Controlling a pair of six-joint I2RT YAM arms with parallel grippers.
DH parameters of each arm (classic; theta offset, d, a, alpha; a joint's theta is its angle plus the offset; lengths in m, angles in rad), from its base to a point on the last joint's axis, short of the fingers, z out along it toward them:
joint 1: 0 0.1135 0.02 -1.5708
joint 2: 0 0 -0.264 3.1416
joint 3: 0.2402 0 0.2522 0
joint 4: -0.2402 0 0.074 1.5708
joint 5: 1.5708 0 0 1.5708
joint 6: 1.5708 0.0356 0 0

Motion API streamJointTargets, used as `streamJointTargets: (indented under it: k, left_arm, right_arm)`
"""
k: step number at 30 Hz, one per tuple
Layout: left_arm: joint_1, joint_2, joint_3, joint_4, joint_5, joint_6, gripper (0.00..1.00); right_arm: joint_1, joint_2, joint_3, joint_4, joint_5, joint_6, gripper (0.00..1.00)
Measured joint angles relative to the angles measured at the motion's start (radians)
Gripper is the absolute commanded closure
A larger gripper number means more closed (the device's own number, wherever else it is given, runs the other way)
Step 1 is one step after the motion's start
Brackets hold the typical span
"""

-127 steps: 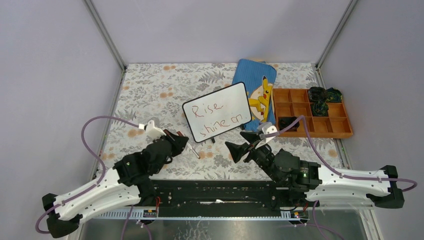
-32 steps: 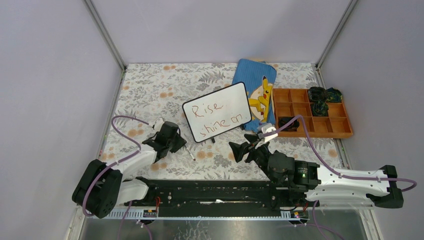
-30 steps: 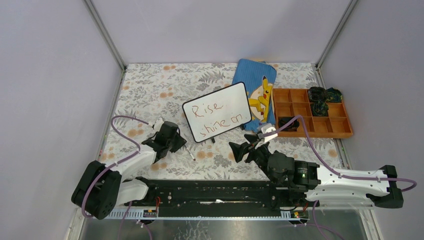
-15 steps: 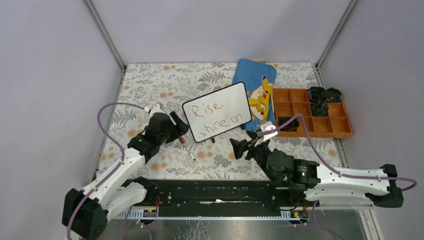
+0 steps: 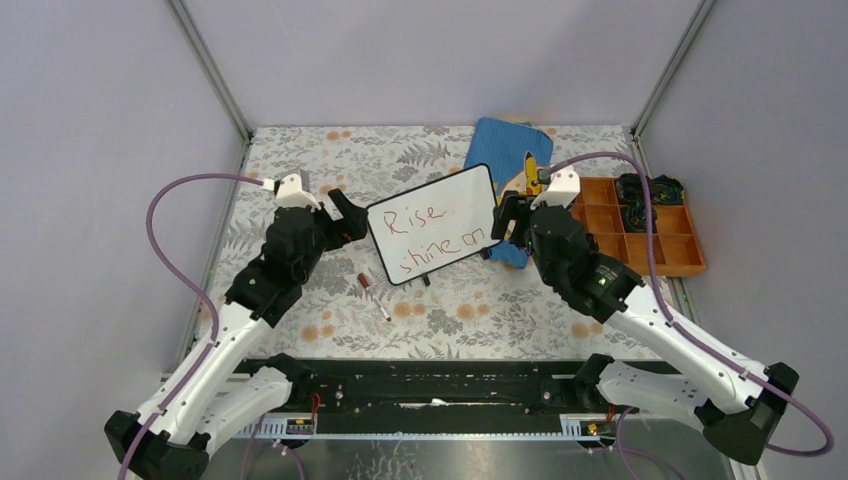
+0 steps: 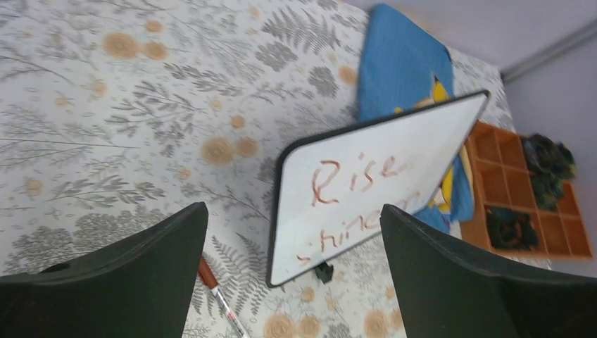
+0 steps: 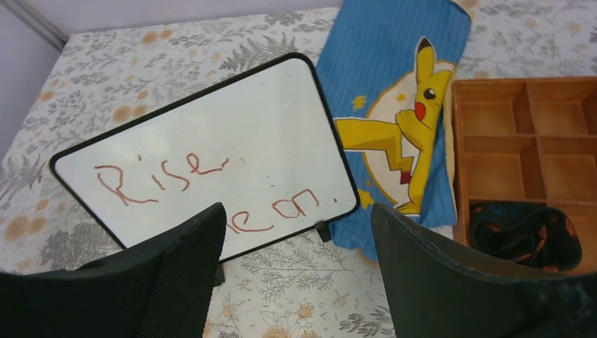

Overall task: Write a sentence on the whiteboard
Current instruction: Reset both arms

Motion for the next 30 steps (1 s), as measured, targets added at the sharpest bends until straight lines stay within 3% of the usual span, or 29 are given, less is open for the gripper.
streamJointTargets:
  k: [4,6,12,15,16,18,22,27,30]
  left_arm:
    - [0.000,0.032,0.014,-0.024,-0.108,-0.044,0.01]
    - [-0.006,0.055,0.027,-0.054,-0.165,-0.094,0.01]
    - [-0.040,0.094,0.061,-0.164,-0.319,-0.285,0.01]
    - [-0.062,0.138,0.159,-0.263,-0.373,-0.329,0.10]
    - [-0.066,0.159,0.211,-0.293,-0.389,-0.333,0.07]
    - [-0.067,0.202,0.341,-0.360,-0.429,-0.319,0.02]
    - [-0.071,0.241,0.560,-0.402,-0.495,-0.195,0.01]
    - [-0.071,0.163,0.550,-0.365,-0.468,-0.047,0.01]
    - [-0.071,0.137,0.555,-0.321,-0.369,0.056,0.01]
  right_arm:
    - [-0.087,0.039,0.062,-0.078,-0.034,0.074,0.11]
    - [-0.098,0.061,0.091,-0.100,-0.023,0.113,0.01]
    - [-0.100,0.139,0.171,-0.174,0.066,0.233,0.00]
    - [-0.101,0.149,0.196,-0.201,0.097,0.250,0.00]
    - [-0.101,0.152,0.215,-0.216,0.101,0.250,0.00]
    - [-0.101,0.157,0.273,-0.237,0.098,0.233,0.00]
    - [-0.101,0.142,0.373,-0.222,0.076,0.165,0.00]
    - [-0.101,0.003,0.250,-0.035,0.074,0.042,0.00]
    - [-0.101,-0.089,0.160,0.079,0.054,-0.034,0.00]
